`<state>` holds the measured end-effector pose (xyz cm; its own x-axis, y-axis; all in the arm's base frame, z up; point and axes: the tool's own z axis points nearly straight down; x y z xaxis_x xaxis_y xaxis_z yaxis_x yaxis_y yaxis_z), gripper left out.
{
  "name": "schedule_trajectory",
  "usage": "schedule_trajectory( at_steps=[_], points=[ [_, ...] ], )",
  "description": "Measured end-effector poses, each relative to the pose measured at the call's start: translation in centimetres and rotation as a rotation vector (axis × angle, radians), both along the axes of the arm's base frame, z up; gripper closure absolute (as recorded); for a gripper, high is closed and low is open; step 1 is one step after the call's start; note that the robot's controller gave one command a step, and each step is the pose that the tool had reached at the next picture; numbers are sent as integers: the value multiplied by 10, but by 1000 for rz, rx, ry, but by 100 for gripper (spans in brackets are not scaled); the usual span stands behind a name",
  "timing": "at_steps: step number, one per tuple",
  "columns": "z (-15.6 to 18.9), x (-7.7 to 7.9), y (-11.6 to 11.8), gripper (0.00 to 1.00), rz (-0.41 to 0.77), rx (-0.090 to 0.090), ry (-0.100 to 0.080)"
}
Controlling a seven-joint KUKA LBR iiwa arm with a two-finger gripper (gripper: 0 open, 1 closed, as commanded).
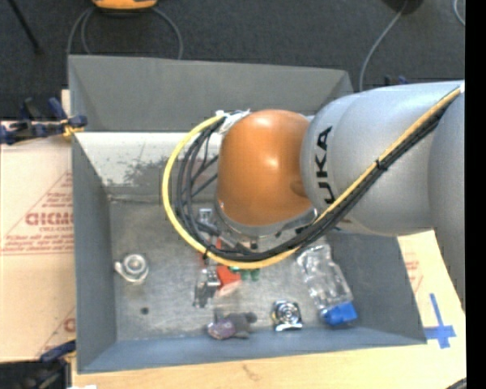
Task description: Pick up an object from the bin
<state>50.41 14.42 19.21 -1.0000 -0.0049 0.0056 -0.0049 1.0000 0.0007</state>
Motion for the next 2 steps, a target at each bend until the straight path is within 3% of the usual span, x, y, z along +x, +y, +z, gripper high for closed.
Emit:
schedule_trajectory(
  at_steps=[1,2],
  points=[
    [-115,-10,-46,0,321,0,-17],
    [-65,3,-159,0,229,-5,-12]
  ],
)
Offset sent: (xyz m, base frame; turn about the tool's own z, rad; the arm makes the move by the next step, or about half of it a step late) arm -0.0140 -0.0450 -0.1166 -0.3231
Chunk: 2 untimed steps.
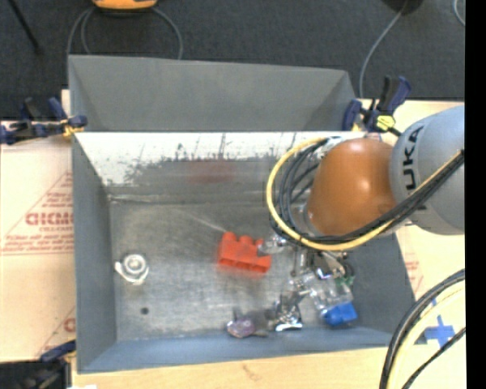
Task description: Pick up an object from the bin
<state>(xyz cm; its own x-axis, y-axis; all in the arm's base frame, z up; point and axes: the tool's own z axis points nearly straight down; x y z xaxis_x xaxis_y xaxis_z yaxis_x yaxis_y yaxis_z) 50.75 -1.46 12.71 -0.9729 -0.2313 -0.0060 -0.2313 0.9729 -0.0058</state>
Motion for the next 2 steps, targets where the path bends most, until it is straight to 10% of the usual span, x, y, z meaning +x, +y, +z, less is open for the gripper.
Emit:
schedule_trajectory(
  at_steps=[1,2],
  points=[
    [-37,33,22,0,161,5,5],
    [-5,-10,56,0,373,3,6]
  ],
)
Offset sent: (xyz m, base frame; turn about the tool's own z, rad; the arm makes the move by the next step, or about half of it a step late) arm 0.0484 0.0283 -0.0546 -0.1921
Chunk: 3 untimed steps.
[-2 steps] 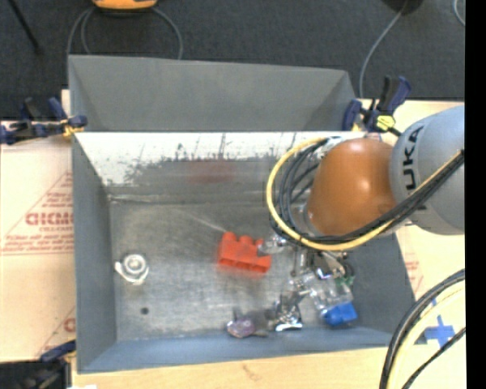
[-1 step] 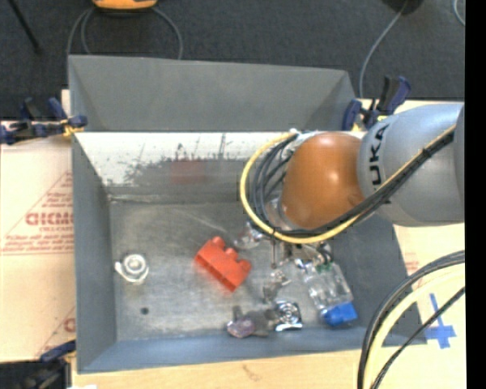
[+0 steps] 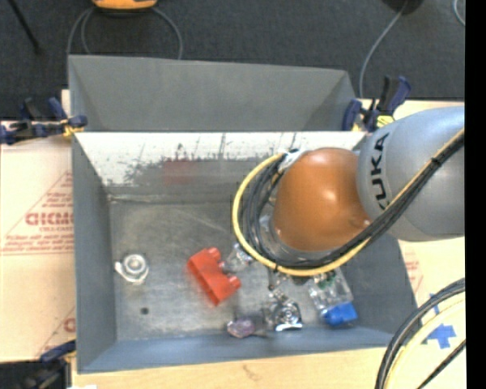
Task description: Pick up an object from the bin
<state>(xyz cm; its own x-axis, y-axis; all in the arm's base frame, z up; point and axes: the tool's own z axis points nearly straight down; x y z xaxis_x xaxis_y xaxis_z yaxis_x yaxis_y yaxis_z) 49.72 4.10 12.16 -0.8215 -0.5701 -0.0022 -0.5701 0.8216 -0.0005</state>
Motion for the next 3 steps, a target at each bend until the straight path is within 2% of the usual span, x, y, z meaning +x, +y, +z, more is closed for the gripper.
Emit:
schedule_trajectory(
  at_steps=[1,2,3],
  points=[
    [-3,-24,89,0,568,2,-2],
    [-48,-14,71,0,508,2,-9],
    [-8,48,-10,0,533,-7,-9]
  ],
)
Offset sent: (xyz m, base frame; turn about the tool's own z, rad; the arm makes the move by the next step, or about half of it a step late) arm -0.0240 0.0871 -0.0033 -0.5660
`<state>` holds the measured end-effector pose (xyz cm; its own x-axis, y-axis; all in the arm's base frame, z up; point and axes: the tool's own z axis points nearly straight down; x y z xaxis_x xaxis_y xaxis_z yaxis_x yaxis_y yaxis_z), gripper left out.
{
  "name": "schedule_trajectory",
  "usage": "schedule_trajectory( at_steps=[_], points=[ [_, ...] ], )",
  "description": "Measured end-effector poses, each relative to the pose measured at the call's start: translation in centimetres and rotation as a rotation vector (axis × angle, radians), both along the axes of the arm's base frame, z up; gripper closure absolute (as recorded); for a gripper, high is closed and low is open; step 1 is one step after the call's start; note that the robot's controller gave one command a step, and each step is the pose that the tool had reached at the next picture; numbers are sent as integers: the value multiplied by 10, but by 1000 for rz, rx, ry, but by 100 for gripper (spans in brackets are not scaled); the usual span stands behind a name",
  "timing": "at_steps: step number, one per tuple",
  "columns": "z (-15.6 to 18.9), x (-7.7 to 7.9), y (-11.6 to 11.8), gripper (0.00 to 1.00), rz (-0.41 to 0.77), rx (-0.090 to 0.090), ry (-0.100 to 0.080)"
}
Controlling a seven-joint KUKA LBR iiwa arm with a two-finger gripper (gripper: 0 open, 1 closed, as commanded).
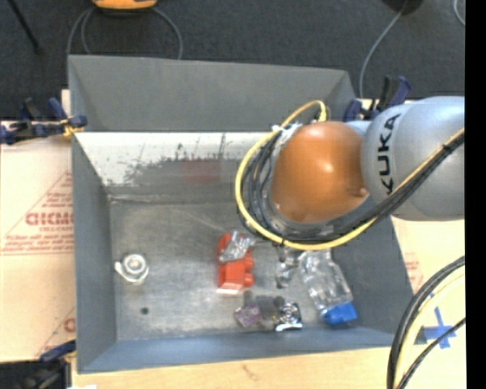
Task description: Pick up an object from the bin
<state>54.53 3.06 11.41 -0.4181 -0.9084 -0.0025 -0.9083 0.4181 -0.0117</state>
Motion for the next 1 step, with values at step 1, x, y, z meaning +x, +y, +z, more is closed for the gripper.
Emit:
schedule_trajectory(
  at_steps=[1],
  points=[
    [-34,29,-13,0,609,1,5]
  ],
)
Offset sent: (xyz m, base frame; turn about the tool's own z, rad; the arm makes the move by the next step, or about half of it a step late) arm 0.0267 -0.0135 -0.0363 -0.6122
